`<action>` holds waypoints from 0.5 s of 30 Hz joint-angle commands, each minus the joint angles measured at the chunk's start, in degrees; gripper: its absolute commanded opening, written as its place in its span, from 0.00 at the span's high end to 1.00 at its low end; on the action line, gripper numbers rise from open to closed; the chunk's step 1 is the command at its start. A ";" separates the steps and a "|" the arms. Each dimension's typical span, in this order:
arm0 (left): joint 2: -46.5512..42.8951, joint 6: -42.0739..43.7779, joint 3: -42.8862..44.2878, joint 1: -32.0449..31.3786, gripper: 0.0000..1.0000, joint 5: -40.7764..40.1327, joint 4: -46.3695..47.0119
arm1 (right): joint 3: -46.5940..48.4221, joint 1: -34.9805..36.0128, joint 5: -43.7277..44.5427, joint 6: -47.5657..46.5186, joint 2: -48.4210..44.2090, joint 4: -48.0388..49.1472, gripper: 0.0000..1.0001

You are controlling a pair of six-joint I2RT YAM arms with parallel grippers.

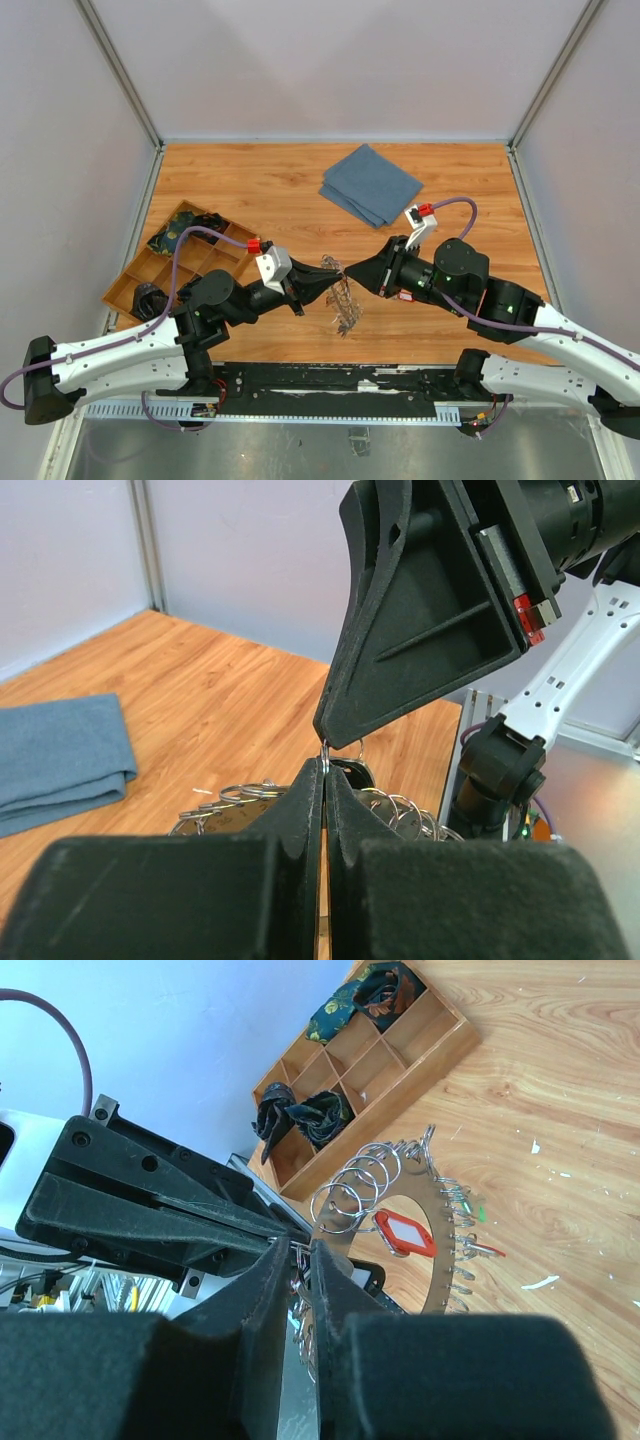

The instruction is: Put the keys on the keyring

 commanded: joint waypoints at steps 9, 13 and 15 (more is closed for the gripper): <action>-1.80 0.07 0.66 0.36 0.99 -0.69 4.38 | -0.98 -1.04 -1.98 1.62 -0.69 2.69 0.97; -2.29 0.03 0.52 0.34 0.99 -0.91 4.48 | -1.83 -1.00 -0.68 2.26 -1.46 2.16 0.99; -2.51 -0.01 0.40 0.33 0.99 -0.95 4.72 | -2.16 -1.04 -0.22 2.48 -1.67 1.87 0.99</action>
